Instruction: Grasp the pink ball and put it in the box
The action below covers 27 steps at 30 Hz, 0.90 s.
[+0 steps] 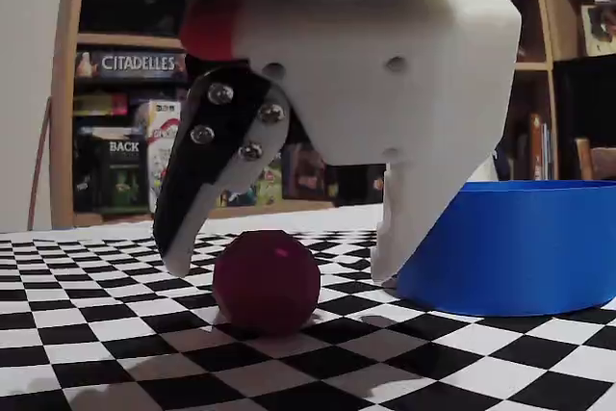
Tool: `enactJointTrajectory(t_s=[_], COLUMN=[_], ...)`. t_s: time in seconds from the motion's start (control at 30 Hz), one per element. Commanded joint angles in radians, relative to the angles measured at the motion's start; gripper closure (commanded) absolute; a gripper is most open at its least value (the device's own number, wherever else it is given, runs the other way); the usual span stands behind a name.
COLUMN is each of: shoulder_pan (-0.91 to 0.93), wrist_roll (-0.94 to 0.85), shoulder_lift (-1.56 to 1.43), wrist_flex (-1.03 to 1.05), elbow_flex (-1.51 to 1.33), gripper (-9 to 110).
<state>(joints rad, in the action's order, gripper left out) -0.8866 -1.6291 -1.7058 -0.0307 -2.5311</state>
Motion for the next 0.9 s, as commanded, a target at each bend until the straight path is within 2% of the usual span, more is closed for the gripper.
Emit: enactJointTrajectory(t_s=[0.0, 0.3, 0.4, 0.87], shoulder_pan=[-0.006, -0.006, -0.005, 0.0], wrist_roll=[-0.008, -0.008, -0.008, -0.008], shoulder_lift=[0.002, 0.002, 0.002, -0.041], wrist_flex=[0.0, -0.002, -0.002, -0.002], elbow_flex=[0.037, 0.037, 0.037, 0.037], gripper=[73, 98, 101, 101])
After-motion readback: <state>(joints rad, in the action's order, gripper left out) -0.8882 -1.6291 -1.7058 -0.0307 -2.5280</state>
